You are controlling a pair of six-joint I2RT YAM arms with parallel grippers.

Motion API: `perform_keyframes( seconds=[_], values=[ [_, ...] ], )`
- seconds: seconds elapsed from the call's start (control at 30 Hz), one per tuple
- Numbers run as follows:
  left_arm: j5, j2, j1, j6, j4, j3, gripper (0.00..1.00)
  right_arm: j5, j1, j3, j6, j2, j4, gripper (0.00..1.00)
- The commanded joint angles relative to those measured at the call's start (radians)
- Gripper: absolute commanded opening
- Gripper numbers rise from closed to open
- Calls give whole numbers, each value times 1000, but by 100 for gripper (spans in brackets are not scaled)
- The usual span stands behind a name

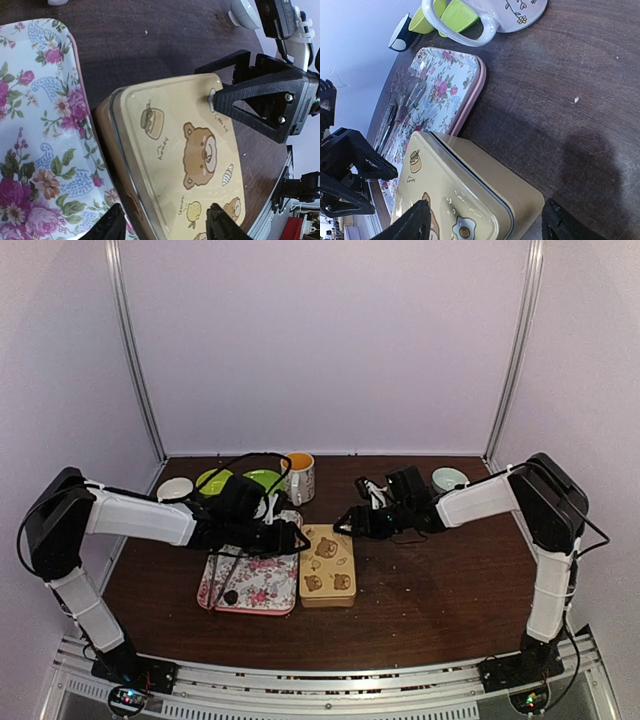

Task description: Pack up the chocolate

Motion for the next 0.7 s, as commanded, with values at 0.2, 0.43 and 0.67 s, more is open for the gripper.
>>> perform_keyframes(
  seconds=[0.2, 0.43, 0.67],
  values=[
    [109, 123, 54, 38, 57, 93, 49, -171, -21, 102, -22, 126, 99, 76],
    [144, 184, 72, 49, 48, 142, 38, -313, -27, 93, 22, 165, 194, 65],
    [199, 233, 74, 95, 31, 193, 32, -339, -28, -47, 30, 89, 255, 54]
  ],
)
